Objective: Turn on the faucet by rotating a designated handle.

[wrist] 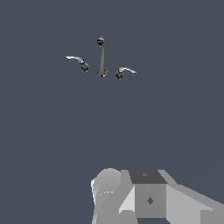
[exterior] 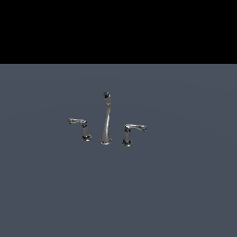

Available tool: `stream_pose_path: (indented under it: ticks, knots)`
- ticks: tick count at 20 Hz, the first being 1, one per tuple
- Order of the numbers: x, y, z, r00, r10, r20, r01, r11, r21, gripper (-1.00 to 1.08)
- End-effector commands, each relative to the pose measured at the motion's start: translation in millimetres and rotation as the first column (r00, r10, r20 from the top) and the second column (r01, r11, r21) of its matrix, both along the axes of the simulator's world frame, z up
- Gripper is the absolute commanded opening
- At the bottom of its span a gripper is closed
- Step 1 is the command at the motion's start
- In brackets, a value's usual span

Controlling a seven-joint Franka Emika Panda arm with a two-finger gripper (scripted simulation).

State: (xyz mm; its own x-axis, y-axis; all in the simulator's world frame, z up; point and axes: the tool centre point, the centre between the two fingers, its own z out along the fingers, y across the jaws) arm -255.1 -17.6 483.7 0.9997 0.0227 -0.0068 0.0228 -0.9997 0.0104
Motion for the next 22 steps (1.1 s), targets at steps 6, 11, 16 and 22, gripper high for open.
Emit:
stream_pose_path:
  ticks: [6,11,16,22]
  knots:
    - [0.9,6.5,0.3,1.0,0.013,-0.015,-0.013,1.0,-0.018,-1.0]
    - [-0.1,11.0,1.1,0.999,0.028,-0.027,-0.029,0.999,-0.034,-1.0]
    - [3.6,11.7,-0.2,1.0,0.016,-0.025,-0.016,1.0,-0.026,-1.0]
    - [18.5,17.5,-5.6,0.999,-0.029,-0.027,0.029,1.0,-0.003,-1.0]
